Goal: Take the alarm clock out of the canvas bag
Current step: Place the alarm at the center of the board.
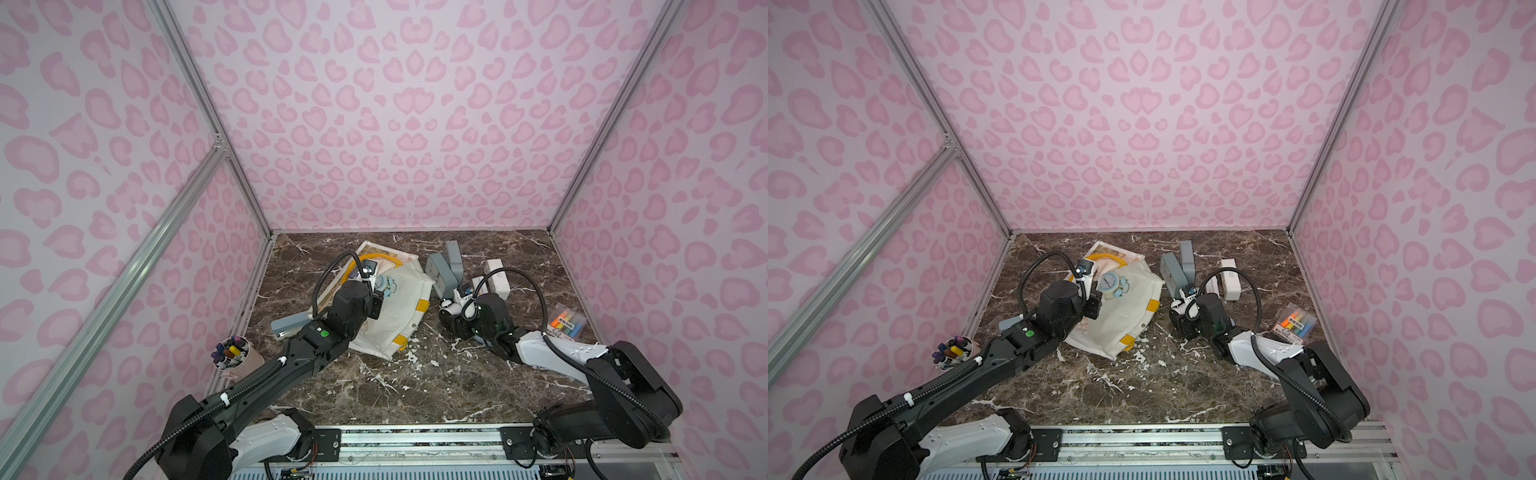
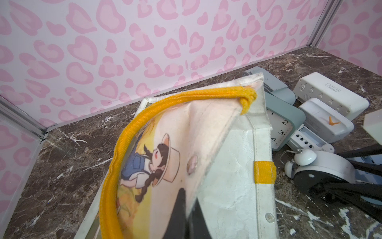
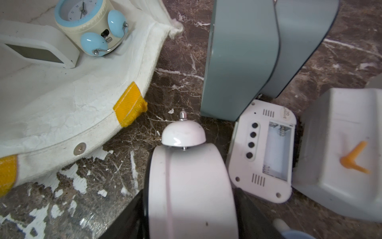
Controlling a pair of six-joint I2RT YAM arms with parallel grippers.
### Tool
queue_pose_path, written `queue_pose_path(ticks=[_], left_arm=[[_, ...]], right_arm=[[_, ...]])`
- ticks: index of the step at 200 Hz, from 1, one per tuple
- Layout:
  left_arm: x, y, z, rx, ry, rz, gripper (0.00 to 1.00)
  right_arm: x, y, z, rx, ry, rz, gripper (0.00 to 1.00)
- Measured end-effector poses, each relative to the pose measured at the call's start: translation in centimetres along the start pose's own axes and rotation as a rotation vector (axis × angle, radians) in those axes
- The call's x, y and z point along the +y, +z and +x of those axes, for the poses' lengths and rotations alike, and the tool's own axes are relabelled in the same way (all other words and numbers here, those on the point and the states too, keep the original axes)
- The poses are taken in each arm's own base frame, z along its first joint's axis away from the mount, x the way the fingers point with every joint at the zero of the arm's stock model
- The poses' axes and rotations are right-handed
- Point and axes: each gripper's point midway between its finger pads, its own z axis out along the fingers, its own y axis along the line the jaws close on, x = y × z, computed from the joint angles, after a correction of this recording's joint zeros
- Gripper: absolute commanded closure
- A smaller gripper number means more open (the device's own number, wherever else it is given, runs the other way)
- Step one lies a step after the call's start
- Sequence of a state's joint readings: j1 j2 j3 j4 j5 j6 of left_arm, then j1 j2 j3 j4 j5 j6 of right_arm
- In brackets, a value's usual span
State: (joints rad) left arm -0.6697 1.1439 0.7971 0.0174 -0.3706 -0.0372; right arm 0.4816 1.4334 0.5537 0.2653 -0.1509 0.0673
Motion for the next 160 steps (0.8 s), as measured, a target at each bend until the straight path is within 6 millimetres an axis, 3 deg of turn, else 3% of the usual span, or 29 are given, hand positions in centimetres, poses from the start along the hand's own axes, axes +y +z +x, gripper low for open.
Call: queue_pose_path(ticks=[68,160], left_arm=[[0.1,-0.1,0.1,0.000,0.000,-0.006,0.97],[0.3,-0.2,0.2,-0.002,-0.005,-0.011,0.97]], right_arm=[[-0.1,-0.1,-0.1,-0.003,0.002,0.003,0.28],[0.2,-2.3,-2.8,-0.106,0.000,-0.003,0.25]])
